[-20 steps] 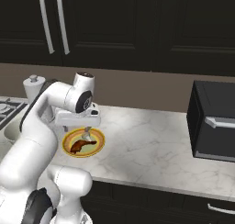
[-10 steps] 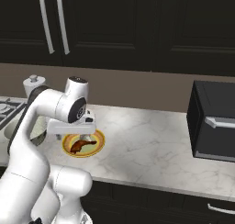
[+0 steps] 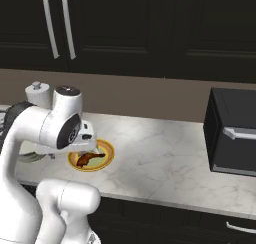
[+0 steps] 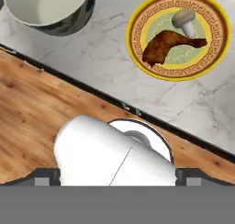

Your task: Place the chicken drumstick on the plate and place the mushroom on the same plate.

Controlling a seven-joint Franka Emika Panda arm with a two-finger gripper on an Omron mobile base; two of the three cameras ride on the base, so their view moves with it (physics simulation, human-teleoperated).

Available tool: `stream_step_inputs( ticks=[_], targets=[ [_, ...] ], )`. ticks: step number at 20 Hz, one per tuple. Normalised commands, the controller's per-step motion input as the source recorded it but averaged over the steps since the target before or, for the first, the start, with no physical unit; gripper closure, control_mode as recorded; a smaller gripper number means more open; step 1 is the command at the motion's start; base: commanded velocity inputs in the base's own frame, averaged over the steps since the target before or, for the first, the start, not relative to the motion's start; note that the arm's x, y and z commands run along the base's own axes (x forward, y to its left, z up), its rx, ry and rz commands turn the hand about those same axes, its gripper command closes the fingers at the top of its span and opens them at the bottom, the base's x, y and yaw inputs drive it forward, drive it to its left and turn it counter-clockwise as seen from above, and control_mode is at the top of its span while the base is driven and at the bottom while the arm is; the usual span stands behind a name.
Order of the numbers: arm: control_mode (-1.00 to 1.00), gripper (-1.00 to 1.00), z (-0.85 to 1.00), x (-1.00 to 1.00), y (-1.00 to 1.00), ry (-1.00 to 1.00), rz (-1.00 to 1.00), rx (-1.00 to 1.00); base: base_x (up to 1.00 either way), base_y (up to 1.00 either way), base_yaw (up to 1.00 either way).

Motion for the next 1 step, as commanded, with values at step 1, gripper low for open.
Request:
stream_step_inputs(
  ticks=[1],
  targets=[
    [-1.0,-1.0,0.48,-0.56,0.0,-0.15,0.0,0.0,0.0,0.0,0.0]
  ],
)
